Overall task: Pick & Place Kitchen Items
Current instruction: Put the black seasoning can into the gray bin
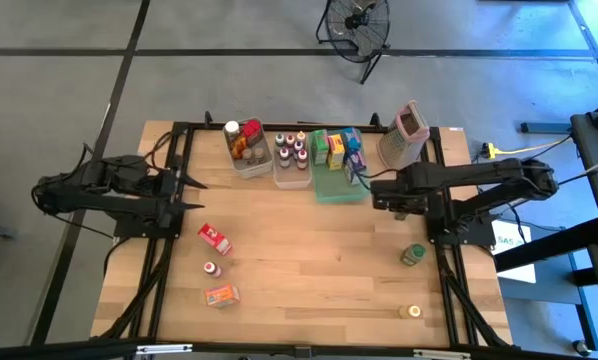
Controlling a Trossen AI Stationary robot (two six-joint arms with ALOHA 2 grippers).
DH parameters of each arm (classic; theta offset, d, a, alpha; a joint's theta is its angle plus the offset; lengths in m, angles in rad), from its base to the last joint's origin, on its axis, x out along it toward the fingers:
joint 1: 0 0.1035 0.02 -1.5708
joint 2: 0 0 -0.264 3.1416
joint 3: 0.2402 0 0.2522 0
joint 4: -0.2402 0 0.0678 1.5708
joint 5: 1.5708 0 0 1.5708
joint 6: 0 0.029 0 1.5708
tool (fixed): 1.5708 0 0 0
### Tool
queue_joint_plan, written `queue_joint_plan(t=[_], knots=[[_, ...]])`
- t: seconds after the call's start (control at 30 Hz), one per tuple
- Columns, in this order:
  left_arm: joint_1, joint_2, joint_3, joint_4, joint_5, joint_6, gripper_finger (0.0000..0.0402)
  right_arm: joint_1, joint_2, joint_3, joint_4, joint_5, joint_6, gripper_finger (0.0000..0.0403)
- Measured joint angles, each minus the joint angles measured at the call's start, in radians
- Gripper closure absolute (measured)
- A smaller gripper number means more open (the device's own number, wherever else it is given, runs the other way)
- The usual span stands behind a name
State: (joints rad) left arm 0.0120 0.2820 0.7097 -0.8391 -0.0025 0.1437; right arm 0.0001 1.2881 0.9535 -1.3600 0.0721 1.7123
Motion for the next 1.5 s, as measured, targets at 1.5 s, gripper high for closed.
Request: queue_joint_plan(t=[1.5], knots=[[0.026, 1.266, 0.298, 0.925, 0.387, -0.076, 0.0178, 0.433, 0.268, 0.171, 0.955, 0.359, -1.279, 0.0272]])
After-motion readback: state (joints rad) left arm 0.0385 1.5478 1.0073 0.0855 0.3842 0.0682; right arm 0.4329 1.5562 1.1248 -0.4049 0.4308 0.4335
